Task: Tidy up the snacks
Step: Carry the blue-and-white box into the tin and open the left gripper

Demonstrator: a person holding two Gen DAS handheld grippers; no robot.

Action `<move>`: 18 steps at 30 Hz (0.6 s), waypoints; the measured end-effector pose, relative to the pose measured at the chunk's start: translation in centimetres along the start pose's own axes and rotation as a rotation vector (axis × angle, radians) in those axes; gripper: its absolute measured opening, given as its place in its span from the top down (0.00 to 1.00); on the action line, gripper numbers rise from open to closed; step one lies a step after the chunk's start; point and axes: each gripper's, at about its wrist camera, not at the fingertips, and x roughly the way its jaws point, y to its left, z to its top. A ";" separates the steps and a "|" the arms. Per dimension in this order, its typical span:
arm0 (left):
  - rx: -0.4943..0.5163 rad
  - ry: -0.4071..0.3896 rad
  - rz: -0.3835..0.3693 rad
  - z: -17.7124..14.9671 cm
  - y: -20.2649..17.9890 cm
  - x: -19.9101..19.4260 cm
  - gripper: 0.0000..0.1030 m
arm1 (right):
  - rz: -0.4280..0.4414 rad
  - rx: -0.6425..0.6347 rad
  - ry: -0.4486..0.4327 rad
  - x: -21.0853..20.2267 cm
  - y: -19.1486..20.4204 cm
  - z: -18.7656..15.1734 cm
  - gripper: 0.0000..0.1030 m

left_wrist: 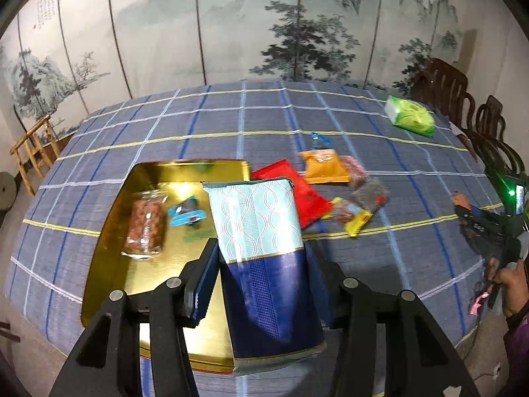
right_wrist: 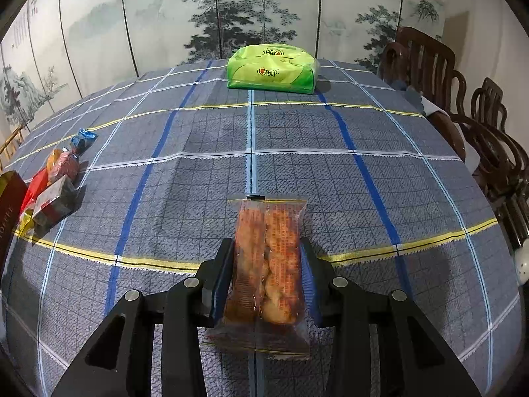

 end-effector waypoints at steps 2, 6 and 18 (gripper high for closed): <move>-0.006 0.009 0.015 0.0 1.0 0.5 0.54 | -0.003 0.001 -0.001 0.0 0.0 0.0 0.62; -0.007 0.043 0.041 -0.4 2.7 1.9 0.54 | -0.003 0.001 -0.001 0.0 0.0 0.0 0.62; -0.020 0.117 0.092 -1.9 6.9 4.5 0.54 | -0.003 0.001 -0.001 0.0 0.0 0.0 0.62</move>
